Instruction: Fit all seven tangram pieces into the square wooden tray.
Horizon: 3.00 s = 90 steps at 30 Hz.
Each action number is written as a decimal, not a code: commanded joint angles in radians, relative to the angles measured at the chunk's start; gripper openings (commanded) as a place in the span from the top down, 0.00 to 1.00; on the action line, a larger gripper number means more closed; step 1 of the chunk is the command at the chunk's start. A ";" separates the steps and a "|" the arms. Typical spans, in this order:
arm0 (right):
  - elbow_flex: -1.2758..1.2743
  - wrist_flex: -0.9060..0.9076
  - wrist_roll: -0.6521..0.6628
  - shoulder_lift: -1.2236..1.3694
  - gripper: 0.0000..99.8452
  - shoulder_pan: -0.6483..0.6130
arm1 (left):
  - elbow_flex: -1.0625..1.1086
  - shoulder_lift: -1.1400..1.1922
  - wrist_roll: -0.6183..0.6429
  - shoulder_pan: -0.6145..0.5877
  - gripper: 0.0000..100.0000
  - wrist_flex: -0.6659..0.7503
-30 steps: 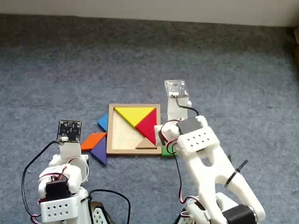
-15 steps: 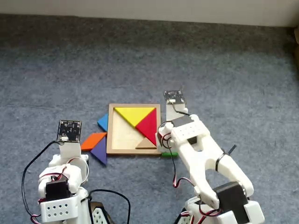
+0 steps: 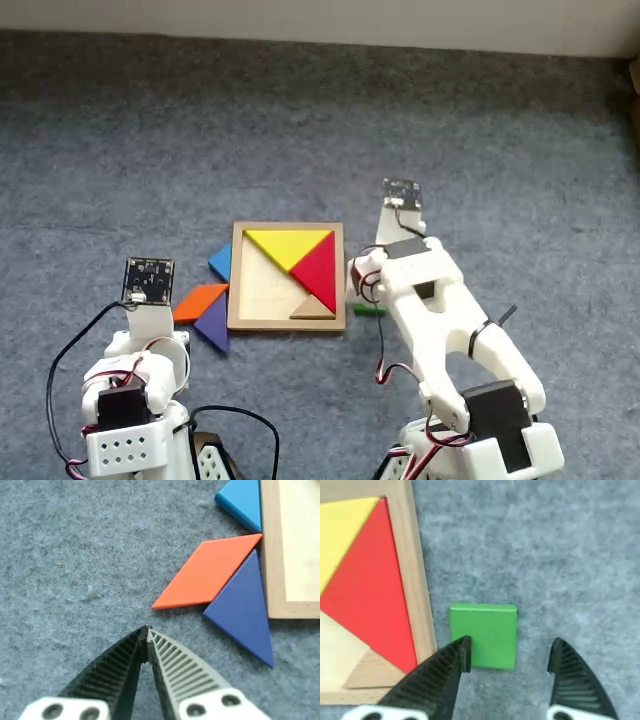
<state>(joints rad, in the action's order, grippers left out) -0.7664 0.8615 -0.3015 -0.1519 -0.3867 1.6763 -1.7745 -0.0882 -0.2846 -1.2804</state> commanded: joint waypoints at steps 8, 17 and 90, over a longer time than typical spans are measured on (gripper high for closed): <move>0.051 0.189 0.063 -0.012 0.75 0.108 | 0.019 -0.047 -0.009 -0.008 0.99 -0.005; 0.206 0.246 0.109 -0.013 0.75 0.088 | 0.019 -0.047 -0.009 -0.008 0.99 -0.005; 0.401 -0.004 0.520 0.292 0.95 -0.440 | 0.019 -0.047 -0.009 -0.008 0.99 -0.005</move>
<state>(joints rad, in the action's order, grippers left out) -0.4120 0.8585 0.1788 0.1458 -0.8163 1.6763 -1.7745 -0.0882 -0.2846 -1.2804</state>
